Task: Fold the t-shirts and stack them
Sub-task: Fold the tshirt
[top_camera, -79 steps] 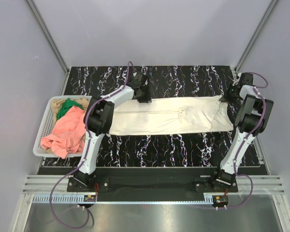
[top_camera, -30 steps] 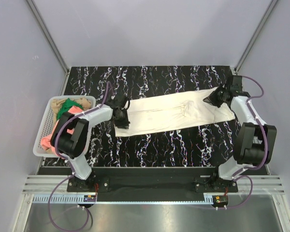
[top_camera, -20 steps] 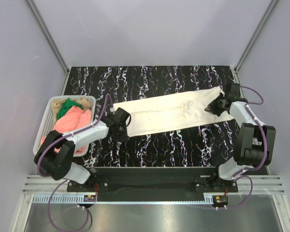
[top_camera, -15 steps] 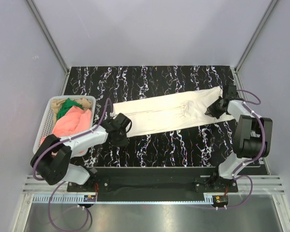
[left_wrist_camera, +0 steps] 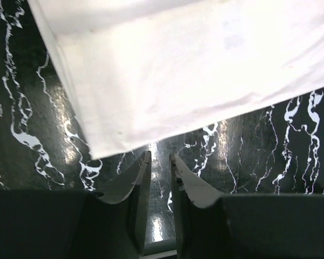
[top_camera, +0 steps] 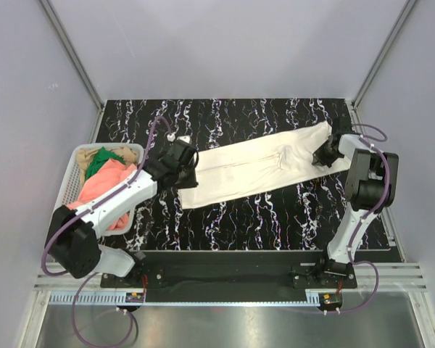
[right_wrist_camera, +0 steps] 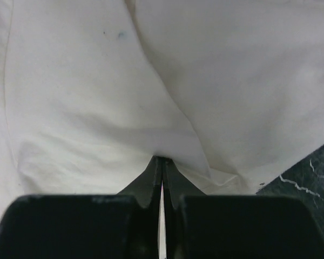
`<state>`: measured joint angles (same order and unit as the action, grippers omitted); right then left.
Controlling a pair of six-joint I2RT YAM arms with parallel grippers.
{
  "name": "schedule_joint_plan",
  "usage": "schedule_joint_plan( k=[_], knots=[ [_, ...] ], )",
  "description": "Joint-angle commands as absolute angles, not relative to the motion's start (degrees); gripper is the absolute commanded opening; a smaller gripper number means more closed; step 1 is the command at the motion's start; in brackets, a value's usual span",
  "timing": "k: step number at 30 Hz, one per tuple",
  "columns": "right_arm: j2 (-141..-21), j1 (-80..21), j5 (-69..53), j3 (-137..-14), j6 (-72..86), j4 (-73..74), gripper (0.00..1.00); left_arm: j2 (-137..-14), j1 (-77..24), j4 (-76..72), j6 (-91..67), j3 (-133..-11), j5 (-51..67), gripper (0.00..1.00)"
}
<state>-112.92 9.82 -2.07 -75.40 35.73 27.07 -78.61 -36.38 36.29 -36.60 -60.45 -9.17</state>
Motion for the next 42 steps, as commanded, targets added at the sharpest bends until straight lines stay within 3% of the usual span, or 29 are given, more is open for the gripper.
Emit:
schedule_joint_plan(
  k=[1,7,11,21,28,42],
  knots=[
    [-117.4,10.5,3.0,-80.6,30.4,28.6,0.02,-80.8,-33.1,37.3,-32.4,-63.2,-8.3,0.25],
    [-129.2,11.4,4.0,-97.3,23.3,35.0,0.02,-85.5,-29.8,37.3,-28.6,-68.8,-4.4,0.27],
    [-129.0,12.0,-1.2,-105.8,21.5,39.9,0.07,-91.7,-28.1,37.1,-27.0,-73.5,-4.9,0.27],
    [-119.1,4.9,-12.0,-101.3,15.7,38.6,0.32,-112.0,-23.7,37.9,-27.2,-85.6,-2.9,0.25],
    [-117.6,-1.4,-8.4,-96.7,8.1,37.2,0.33,-115.6,-21.9,38.5,-27.4,-85.9,-4.4,0.25],
    [-120.2,-4.7,-5.2,-96.3,3.3,36.3,0.35,-117.2,-21.3,38.9,-28.3,-84.4,-6.3,0.24]
  ],
)
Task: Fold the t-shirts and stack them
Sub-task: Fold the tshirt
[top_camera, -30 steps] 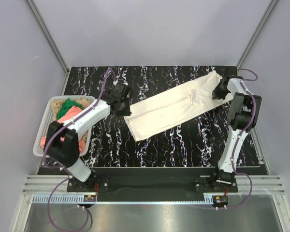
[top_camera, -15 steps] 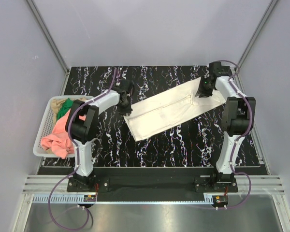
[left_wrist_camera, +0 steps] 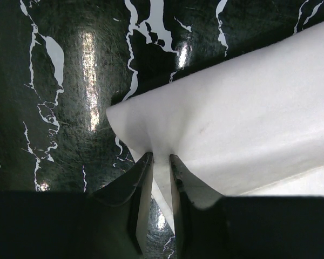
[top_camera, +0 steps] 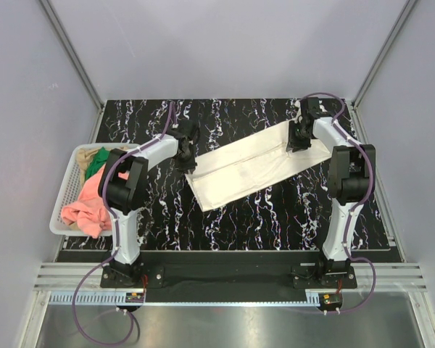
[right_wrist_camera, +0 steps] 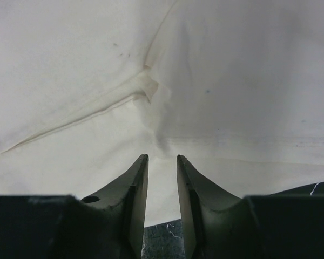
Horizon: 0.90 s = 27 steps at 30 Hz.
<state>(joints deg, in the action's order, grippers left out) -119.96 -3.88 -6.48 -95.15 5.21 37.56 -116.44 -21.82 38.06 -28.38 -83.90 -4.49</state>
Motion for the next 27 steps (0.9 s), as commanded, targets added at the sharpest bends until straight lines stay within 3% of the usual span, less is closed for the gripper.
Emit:
schedule_joint_plan(
  k=[1,15,19,27],
  knots=[
    [-120.7,-4.9,-5.4,-96.5,3.2,36.2,0.34,-117.1,-21.3,38.9,-28.3,-84.3,-6.4,0.24],
    [-123.4,-6.6,2.4,-98.0,2.1,36.6,0.26,-116.5,-21.4,38.9,-28.5,-84.8,-6.4,0.24],
    [-123.1,-6.9,3.2,-97.6,1.0,36.8,0.02,-117.2,-21.3,38.9,-28.5,-84.7,-6.9,0.24],
    [-122.7,-7.7,6.5,-99.2,-2.2,40.1,0.00,-117.4,-21.3,39.9,-28.6,-84.9,-8.3,0.24]
  ],
)
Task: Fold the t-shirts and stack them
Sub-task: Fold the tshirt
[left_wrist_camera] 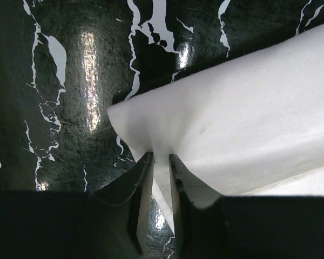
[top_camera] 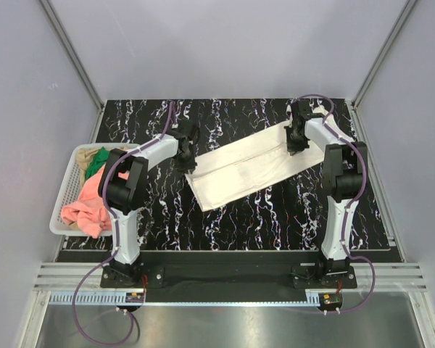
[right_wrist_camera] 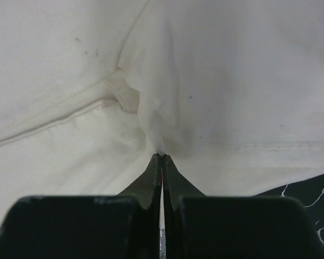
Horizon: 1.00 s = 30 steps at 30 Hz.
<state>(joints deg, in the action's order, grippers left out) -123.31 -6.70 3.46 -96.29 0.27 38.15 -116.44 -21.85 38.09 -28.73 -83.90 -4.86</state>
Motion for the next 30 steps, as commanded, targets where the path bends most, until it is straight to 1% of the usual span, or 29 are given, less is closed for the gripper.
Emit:
schedule_joint_plan(
  k=[1,8,15,19,24,26,29,30],
  knots=[
    [-122.9,-8.3,7.4,-99.5,-2.4,40.3,0.00,-117.3,-21.3,40.1,-28.6,-84.8,-8.7,0.24],
    [-123.9,-11.3,14.1,-102.0,-5.1,42.7,0.00,-117.6,-21.4,40.4,-29.4,-84.4,-9.3,0.24],
    [-125.0,-12.5,16.9,-101.4,-7.4,44.7,0.00,-117.5,-21.3,41.1,-30.0,-84.1,-10.6,0.24],
    [-126.8,-12.7,23.3,-102.2,-8.1,46.7,0.00,-117.5,-21.2,41.6,-29.9,-84.0,-11.1,0.24],
    [-125.6,-13.2,23.7,-102.4,-8.3,46.3,0.00,-117.4,-21.0,41.7,-30.2,-83.9,-10.5,0.24],
    [-125.3,-13.4,22.0,-102.5,-8.5,46.1,0.00,-117.4,-21.0,41.7,-30.4,-83.8,-10.3,0.24],
    [-124.9,-13.6,17.9,-101.7,-7.8,45.5,0.08,-117.2,-21.0,41.7,-30.7,-83.1,-9.8,0.24],
    [-124.7,-13.6,17.1,-101.3,-7.6,45.5,0.16,-117.0,-21.0,41.7,-30.7,-82.8,-9.8,0.24]
  ],
)
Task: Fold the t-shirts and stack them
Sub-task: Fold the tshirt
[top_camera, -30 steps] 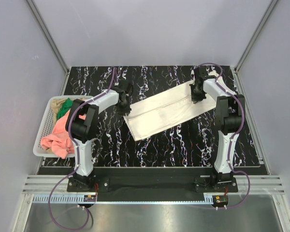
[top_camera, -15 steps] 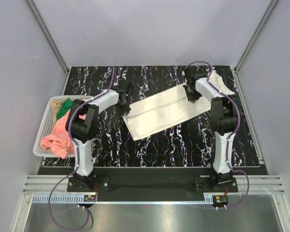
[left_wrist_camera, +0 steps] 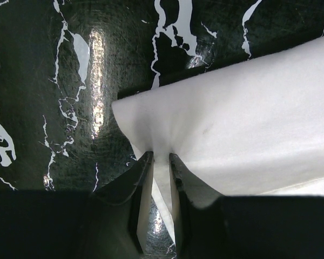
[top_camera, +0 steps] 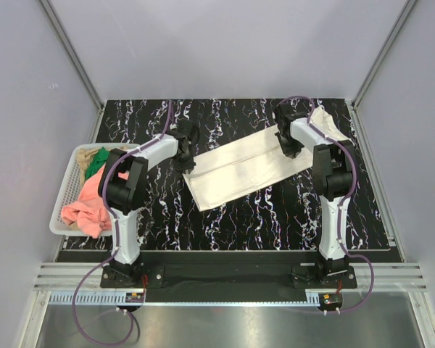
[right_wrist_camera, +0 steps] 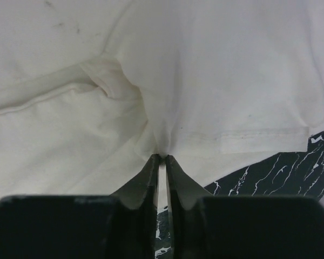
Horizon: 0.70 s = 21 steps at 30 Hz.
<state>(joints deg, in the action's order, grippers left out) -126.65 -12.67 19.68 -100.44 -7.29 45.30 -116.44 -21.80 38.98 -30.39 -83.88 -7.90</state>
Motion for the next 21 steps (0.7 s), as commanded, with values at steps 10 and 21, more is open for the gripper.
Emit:
schedule_joint_plan(
  k=[10,21],
  knots=[
    [-116.9,-12.0,4.0,-100.0,-1.2,45.8,0.37,-109.7,-21.2,41.7,-31.9,-73.3,-11.8,0.25],
    [-115.2,-8.3,0.4,-97.8,12.5,43.1,0.15,-93.2,-23.9,41.4,-35.0,-62.7,-10.0,0.31]
  ],
)
